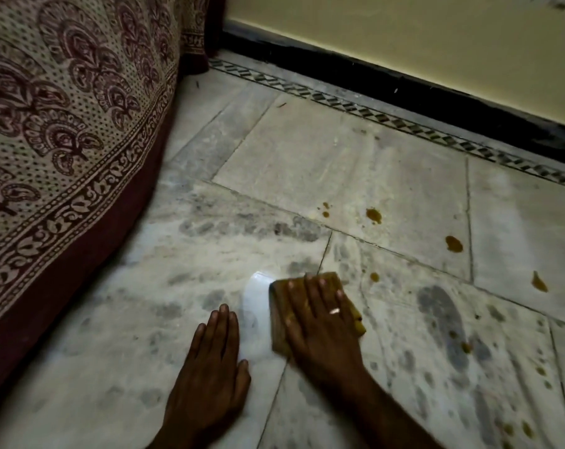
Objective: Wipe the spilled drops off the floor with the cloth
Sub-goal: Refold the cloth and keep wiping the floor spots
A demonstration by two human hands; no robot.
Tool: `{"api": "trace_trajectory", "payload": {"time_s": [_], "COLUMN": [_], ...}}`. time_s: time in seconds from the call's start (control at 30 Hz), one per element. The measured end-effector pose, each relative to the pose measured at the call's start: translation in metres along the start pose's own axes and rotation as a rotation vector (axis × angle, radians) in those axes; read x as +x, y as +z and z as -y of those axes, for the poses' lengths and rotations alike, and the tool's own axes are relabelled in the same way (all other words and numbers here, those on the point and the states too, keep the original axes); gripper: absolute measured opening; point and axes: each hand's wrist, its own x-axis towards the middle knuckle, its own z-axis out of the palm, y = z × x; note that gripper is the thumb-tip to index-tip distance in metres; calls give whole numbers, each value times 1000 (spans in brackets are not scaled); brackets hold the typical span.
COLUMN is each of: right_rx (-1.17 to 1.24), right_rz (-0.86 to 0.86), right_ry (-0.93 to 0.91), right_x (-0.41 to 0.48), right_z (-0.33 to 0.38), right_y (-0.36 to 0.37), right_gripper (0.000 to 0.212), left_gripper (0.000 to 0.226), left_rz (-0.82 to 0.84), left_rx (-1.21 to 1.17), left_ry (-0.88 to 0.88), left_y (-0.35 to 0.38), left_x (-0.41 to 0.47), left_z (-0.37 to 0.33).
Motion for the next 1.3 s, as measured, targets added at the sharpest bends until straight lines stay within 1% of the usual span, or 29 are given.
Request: {"api": "trace_trajectory", "payload": {"time_s": [0.07,0.13,0.2,0.23,0.3,0.37,0.43,0.5,0.57,0.63,0.7,0.77,0.8,0.87,0.97,1.07,1.1,1.17,1.23,1.3], "right_rx": [-10,-28,-8,16,34,27,-15,-28,-19,-13,32,48,40,21,-39,1,25,70,65,38], "right_rz": [26,35,36,33,18,18,21,31,44,61,47,10,-3,44,68,60,60,14,-64,-73], "right_ry": [103,118,35,-42,-224,-303,-254,-124,3,63,24,-70,-110,-132,-44,119,135,67,-83,-110], "right_x": [41,73,77,66,23,-20,-35,-23,5,22,17,-16,-39,-82,-87,-46,-39,-50,-95,-148], "right_z": [3,23,44,52,58,43,14,-2,7,30,51,54,50,28,-11,-2,9,31,39,23], "right_y": [-5,-9,-9,-6,-1,2,-2,-8,-12,-10,-7,-3,-1,-3,-11,-15,-13,-9,2,6], "right_gripper": [61,62,61,60,57,57,58,59,60,60,59,58,59,62,63,62,62,61,61,62], "left_gripper": [67,68,67,67,65,66,68,66,63,62,60,61,63,66,66,64,64,63,64,66], "left_rz": [6,-1,-16,-21,-44,-62,-56,-56,-64,-64,-48,-4,16,46,35,45,41,48,57,86], "left_rx": [-4,-15,-17,-24,-48,-58,-54,-37,-22,-16,13,37,37,34,33,32,36,47,54,50], "left_ry": [3,12,18,20,36,63,72,73,66,75,74,81,77,59,59,55,52,52,47,32], "left_y": [-1,-2,-3,-3,-2,0,3,8,11,11,9,6,4,2,1,2,2,1,0,-3], "left_x": [1,0,1,1,-1,-3,-3,-4,-4,-5,-4,-3,-2,-2,-3,-4,-5,-4,-4,-3], "left_z": [0,0,0,0,-1,1,3,4,3,0,1,1,1,1,-1,-1,-2,-5,-5,-5]}}
